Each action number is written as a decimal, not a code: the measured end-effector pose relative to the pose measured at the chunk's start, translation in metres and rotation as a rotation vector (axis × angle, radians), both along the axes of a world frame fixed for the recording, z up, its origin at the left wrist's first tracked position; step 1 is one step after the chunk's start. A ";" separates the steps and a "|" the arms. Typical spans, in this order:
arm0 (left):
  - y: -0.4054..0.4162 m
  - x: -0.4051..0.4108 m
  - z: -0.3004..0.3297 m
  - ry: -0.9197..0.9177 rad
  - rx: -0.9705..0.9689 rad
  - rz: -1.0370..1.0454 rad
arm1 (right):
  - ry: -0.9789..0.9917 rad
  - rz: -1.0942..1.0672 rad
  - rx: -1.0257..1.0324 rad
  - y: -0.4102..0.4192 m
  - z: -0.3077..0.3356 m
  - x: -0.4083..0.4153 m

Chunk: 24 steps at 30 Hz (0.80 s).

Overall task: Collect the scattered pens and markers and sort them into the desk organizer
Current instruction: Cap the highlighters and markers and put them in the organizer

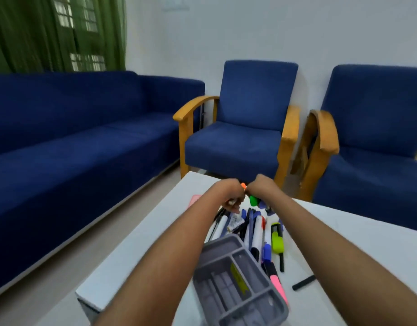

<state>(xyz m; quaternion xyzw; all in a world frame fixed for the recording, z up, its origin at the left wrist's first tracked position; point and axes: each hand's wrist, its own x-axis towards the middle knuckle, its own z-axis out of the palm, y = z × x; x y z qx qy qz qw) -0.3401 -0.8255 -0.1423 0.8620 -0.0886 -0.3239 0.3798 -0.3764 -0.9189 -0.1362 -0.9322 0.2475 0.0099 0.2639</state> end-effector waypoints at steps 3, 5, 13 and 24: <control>0.010 -0.026 0.011 0.043 0.062 -0.050 | 0.045 -0.008 0.024 0.011 0.013 -0.036; 0.012 -0.042 0.017 0.075 0.116 -0.095 | 0.074 -0.040 0.079 0.017 0.023 -0.059; -0.016 -0.070 0.028 0.083 0.280 -0.203 | 0.109 -0.167 0.147 0.009 0.016 -0.095; -0.026 -0.062 0.030 0.102 0.466 -0.342 | 0.169 -0.123 0.062 -0.001 -0.003 -0.093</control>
